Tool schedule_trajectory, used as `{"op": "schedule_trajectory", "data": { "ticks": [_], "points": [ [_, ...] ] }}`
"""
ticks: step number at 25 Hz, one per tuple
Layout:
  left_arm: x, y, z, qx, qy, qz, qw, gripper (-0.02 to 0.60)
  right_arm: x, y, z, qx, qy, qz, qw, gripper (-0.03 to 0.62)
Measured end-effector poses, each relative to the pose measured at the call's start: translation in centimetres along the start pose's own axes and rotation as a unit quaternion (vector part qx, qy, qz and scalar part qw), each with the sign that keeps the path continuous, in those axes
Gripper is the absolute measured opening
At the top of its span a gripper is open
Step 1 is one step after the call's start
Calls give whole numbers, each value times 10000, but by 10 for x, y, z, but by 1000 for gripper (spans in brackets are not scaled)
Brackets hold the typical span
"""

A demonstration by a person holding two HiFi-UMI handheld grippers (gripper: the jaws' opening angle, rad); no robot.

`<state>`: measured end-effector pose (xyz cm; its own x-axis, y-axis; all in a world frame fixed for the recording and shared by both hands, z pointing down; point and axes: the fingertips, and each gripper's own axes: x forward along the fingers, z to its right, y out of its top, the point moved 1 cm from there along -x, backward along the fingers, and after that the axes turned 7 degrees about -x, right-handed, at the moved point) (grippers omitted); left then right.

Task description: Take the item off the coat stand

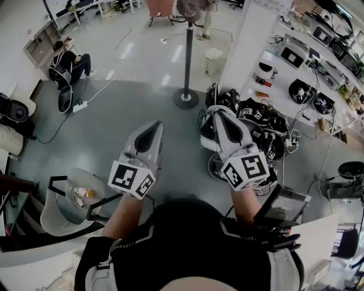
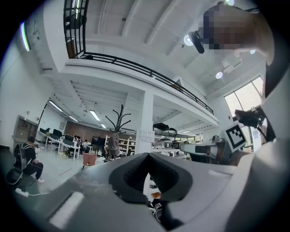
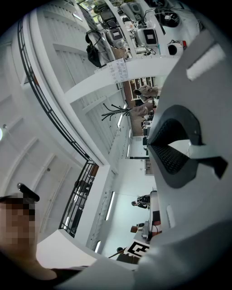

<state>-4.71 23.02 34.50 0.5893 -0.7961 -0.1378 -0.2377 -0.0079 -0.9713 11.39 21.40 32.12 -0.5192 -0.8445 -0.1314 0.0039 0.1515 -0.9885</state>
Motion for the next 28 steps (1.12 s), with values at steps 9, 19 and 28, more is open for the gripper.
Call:
{"op": "schedule_trajectory", "data": {
  "ticks": [9,19,28],
  "points": [
    [-6,4,-6,-20,60,74,10000,9,-1,2,-4,-13,22,-12,10000,8],
    [-12,11,-23,-42,77,126,9999,9,11,4,-13,79,9,55,10000,8],
    [-17,6,-44,-180,-122,71,9997,9,28,1,-30,-34,-67,-54,10000,9]
  ]
}}
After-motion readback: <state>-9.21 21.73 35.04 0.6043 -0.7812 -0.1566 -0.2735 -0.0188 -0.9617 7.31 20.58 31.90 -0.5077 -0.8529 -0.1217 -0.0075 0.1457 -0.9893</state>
